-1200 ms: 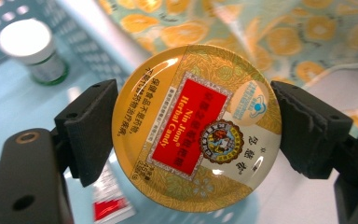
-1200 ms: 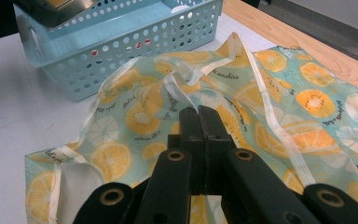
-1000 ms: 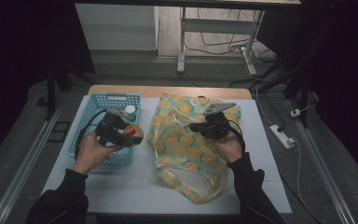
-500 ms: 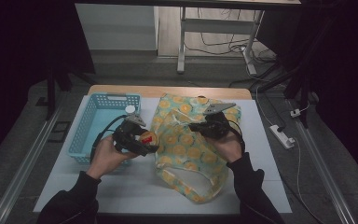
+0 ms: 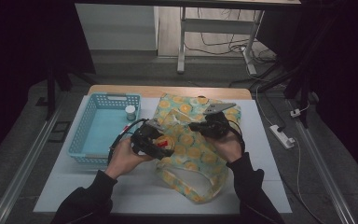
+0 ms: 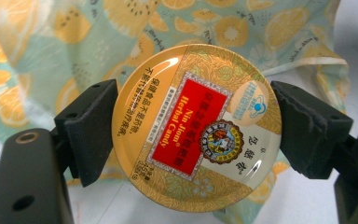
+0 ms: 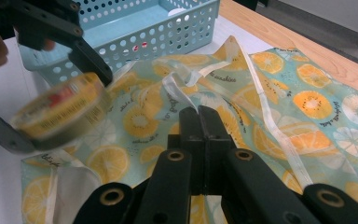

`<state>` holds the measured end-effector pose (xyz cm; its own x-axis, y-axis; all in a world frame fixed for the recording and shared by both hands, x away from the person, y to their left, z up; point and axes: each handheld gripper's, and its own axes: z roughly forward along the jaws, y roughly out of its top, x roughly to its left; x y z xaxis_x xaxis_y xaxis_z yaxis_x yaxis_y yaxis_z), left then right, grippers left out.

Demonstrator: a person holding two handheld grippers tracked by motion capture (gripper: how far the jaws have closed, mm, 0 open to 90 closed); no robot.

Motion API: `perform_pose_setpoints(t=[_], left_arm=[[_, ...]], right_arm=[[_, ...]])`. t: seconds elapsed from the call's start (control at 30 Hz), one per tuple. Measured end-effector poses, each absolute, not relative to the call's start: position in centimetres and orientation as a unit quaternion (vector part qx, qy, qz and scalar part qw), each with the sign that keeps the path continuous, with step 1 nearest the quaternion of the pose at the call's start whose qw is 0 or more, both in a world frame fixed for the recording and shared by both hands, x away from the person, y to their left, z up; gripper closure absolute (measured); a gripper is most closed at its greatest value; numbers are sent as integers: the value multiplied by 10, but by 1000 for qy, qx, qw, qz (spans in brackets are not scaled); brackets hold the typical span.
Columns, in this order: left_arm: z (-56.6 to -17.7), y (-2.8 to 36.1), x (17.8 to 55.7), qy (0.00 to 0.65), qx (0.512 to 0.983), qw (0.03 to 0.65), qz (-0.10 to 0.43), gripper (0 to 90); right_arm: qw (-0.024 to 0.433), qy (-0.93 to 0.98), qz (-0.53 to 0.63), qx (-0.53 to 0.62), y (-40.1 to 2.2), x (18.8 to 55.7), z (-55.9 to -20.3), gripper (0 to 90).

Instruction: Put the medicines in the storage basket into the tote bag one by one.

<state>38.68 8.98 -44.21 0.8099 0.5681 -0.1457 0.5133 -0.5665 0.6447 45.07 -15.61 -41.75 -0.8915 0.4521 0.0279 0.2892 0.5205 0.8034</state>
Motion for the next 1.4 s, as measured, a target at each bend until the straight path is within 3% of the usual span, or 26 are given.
perform_pose_setpoints(t=[0.77,1.4], left_arm=[[-473,39,418,299,888,346,41,204],[-492,27,449,353,864,351,74,203]], right_arm=[[99,870,434,211,-153,450,-419,899],[90,877,421,212,-148,452,-429,899]])
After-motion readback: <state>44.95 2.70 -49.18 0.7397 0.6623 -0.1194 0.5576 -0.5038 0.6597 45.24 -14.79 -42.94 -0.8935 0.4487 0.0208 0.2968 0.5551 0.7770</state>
